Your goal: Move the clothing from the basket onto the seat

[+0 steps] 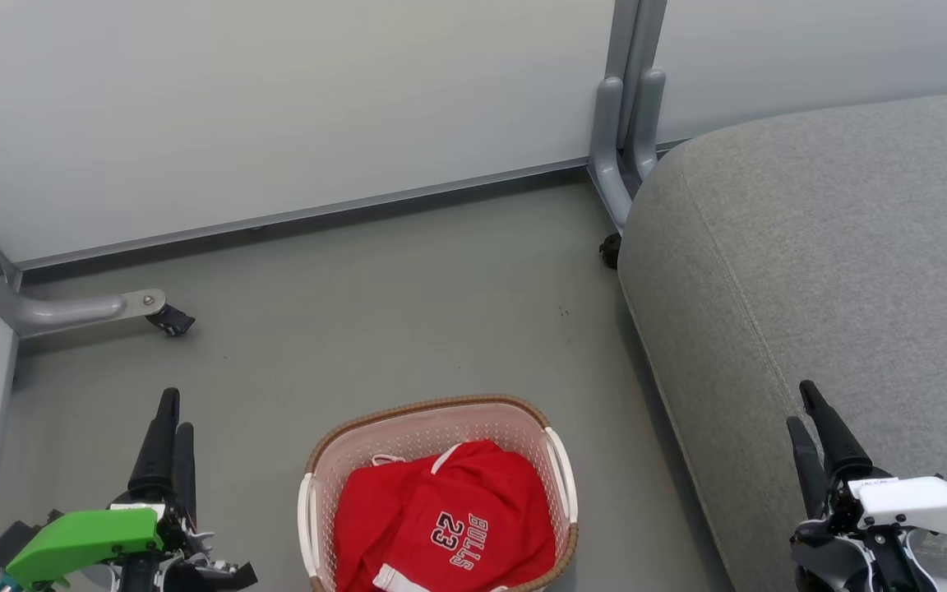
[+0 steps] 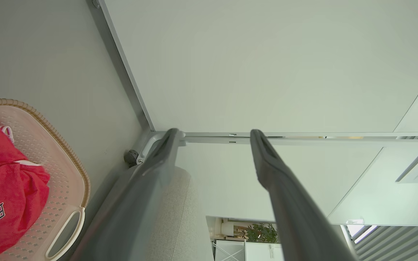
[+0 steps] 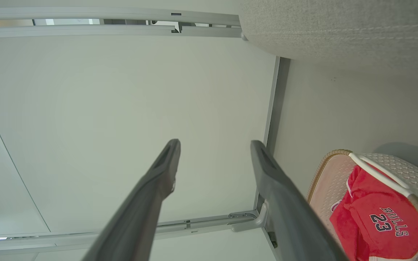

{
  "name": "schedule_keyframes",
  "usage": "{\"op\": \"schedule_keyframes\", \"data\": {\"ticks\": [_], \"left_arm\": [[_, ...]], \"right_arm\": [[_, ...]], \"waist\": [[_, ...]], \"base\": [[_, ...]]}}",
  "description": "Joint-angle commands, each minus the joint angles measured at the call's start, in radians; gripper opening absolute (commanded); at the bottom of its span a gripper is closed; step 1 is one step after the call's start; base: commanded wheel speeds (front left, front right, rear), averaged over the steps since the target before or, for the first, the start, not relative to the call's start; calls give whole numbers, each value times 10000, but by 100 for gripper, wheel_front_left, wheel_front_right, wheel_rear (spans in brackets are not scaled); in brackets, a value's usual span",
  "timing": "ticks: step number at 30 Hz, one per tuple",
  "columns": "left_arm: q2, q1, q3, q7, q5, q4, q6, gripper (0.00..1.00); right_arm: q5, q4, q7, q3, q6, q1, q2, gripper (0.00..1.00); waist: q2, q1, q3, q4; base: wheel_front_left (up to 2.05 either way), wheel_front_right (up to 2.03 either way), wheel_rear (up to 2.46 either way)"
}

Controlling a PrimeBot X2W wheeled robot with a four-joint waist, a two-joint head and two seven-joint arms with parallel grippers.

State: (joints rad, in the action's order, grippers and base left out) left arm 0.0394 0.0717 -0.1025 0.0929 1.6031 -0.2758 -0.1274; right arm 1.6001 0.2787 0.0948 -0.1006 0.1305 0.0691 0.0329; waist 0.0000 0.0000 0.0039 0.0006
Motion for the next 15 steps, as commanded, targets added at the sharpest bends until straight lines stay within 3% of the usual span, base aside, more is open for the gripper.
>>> {"op": "schedule_keyframes", "data": {"ticks": [1,15], "left_arm": [[43,128,9,-72,-163,230,-13,100],[62,172,269,-796,-2592,780,63,100]], "right_arm": [[-95,-215,-82,31,2,141,70,100],[-2433,-810,-812,348,2,71,100,100]], "waist": [[0,0,1,3],[0,0,48,33]], "base": [[0,0,0],[0,0,0]]}}
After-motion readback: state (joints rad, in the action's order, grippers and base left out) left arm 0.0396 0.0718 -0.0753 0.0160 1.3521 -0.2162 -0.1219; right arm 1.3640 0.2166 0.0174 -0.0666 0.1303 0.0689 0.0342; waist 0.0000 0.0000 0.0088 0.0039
